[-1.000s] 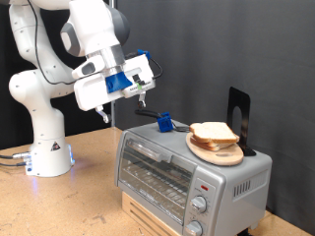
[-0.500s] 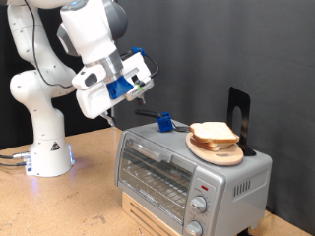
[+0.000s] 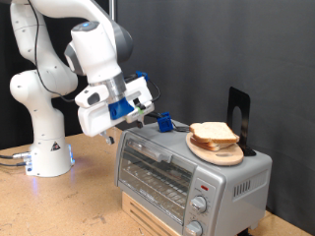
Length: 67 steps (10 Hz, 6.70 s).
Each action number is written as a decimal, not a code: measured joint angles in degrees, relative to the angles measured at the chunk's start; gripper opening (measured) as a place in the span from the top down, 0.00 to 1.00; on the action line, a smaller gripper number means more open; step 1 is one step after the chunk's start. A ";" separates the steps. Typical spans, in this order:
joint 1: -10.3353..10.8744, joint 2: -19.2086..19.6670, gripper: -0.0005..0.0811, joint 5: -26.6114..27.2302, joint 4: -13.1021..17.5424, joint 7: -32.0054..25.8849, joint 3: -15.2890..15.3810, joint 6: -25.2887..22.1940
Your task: Make a piece of toast with the oven
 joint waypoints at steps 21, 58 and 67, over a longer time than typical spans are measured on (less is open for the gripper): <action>-14.62 22.80 0.01 -19.09 2.65 11.61 -3.12 18.80; -24.13 -4.16 0.01 22.87 9.33 -44.41 13.78 -20.98; -19.01 -11.89 0.01 20.84 9.31 -59.60 20.23 -18.23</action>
